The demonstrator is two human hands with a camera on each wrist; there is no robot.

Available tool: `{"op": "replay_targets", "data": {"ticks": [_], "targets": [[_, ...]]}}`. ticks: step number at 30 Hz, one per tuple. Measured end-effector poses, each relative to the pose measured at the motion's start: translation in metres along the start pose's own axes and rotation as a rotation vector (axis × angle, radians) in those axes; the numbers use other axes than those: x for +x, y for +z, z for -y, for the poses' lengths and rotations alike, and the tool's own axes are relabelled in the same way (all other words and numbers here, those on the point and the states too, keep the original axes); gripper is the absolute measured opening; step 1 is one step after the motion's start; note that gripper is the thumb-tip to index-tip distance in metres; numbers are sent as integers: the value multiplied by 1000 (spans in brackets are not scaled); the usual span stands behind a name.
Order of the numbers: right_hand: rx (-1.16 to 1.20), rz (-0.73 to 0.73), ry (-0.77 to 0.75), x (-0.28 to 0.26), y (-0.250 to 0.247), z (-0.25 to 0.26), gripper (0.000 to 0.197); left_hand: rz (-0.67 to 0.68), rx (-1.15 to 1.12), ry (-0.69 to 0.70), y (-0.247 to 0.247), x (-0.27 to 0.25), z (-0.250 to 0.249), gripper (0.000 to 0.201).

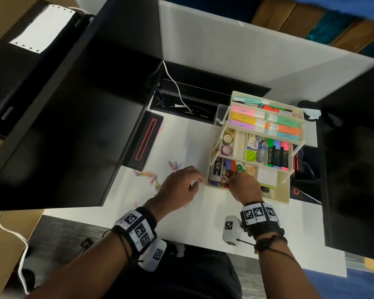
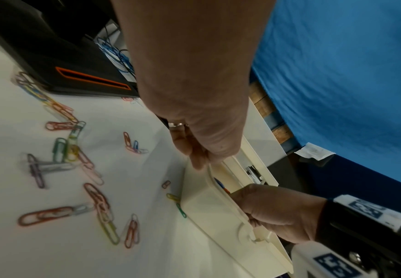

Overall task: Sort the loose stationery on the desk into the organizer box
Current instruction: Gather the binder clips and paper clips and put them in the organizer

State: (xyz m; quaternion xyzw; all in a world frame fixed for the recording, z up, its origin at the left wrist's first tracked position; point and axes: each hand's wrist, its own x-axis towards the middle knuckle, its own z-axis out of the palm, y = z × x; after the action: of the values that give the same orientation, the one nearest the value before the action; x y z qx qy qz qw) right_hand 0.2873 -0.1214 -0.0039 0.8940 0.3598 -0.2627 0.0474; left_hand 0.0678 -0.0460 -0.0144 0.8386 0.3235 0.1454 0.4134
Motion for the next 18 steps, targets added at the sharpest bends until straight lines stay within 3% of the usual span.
{"op": "replay_targets", "data": {"ticks": [5, 12, 15, 18], "targets": [[-7, -61, -13, 6, 14, -6, 24, -13, 6, -103, -16, -17, 21, 18], [120, -117, 88, 5, 14, -5, 23, -28, 16, -222, -42, -54, 44, 21], [209, -298, -43, -20, -1, 5, 20, -73, 33, -267, -52, -71, 61, 25], [402, -491, -352, -49, -7, 31, 15, -68, 187, -367, -55, -83, 74, 40]]}}
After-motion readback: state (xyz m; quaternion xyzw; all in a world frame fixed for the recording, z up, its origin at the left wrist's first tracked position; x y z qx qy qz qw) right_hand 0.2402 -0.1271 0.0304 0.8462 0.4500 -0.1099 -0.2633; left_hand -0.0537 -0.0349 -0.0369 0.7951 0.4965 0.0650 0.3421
